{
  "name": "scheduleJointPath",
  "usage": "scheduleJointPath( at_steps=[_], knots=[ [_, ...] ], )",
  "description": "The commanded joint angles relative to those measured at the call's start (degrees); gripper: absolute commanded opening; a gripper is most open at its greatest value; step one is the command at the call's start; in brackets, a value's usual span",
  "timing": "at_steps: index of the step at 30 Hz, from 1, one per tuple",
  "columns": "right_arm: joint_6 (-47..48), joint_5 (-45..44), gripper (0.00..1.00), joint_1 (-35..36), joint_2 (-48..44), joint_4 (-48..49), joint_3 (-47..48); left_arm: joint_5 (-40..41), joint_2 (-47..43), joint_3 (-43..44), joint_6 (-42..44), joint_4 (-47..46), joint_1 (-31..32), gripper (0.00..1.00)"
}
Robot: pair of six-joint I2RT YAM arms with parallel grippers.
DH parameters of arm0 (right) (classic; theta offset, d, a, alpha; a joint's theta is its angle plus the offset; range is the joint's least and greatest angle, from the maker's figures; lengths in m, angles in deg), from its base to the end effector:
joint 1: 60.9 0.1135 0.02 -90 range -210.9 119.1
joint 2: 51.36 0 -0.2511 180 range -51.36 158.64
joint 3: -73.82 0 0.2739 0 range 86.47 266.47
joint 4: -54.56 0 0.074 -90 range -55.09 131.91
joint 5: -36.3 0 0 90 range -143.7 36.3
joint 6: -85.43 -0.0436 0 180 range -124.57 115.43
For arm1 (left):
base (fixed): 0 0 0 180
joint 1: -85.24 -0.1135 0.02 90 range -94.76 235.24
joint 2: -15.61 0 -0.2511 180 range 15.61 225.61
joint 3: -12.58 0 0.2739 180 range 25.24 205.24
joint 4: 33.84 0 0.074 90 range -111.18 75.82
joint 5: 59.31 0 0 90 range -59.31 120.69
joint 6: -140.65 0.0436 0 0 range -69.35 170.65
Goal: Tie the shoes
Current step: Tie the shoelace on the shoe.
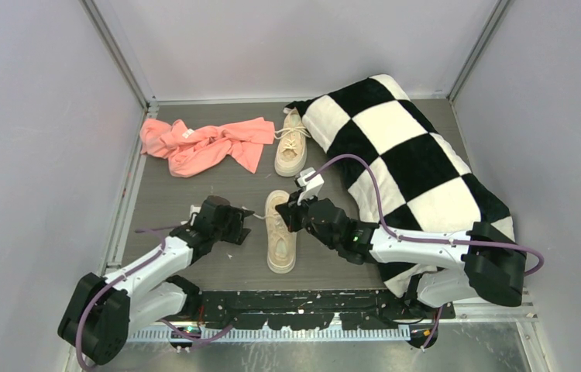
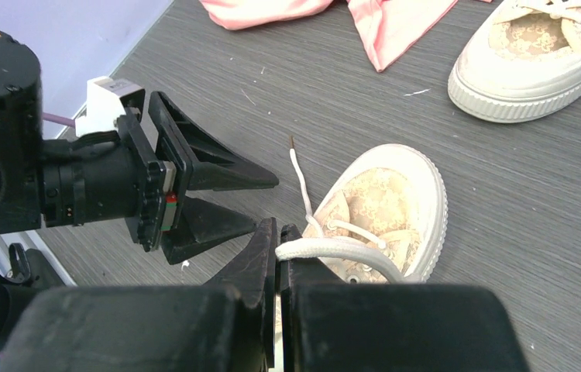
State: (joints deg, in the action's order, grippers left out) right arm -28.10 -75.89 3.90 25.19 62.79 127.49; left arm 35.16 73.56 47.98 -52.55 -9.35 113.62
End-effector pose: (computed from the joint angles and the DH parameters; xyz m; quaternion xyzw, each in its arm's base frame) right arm 0.1531 0.2867 0.2223 -0.1637 0.7683 0.3086 0.5363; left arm 0.1950 -0.1015 0.1353 -0.5762 0.7299 -0.3188 0.1831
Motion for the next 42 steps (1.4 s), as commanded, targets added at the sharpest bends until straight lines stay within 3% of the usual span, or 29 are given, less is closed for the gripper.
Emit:
scheduleJointPath(
  at_steps=[1,15,19,21,22,23,33,42],
  knots=[
    [-0.20,0.18,0.01,-0.15,0.18,1.14,2.89,4.04,0.65,-0.77,-0.47,-1.39,-0.83,0.57],
    [0.46,-0.52,0.01,-0.11,-1.01,-0.29,3.34,-3.48,20.44,3.96,-0.59,-14.71,-1.22,0.49],
    [0.62,-0.77,0.01,-0.11,-1.40,-0.62,3.21,-4.20,23.07,5.30,-0.69,-15.50,-1.22,0.36],
    [0.61,-1.22,0.01,-0.15,-1.69,-0.83,3.08,-4.21,23.05,5.23,-0.56,-15.62,-1.30,0.17],
    [0.71,-1.61,0.00,-0.11,-1.87,-0.91,3.00,-4.21,22.27,5.02,-0.28,-15.53,-1.38,0.06],
    [0.68,-2.27,0.01,-0.13,-2.33,-1.04,2.76,-4.21,21.45,4.87,0.02,-14.97,-1.67,0.01],
    [-0.38,-9.28,0.00,-0.75,-6.85,-5.54,0.20,3.28,0.46,5.90,12.44,0.28,-4.09,0.00],
    [-2.26,-9.39,0.00,-1.85,-9.82,-14.26,3.30,2.28,-12.10,11.29,27.88,18.47,-4.74,0.00]
  ],
)
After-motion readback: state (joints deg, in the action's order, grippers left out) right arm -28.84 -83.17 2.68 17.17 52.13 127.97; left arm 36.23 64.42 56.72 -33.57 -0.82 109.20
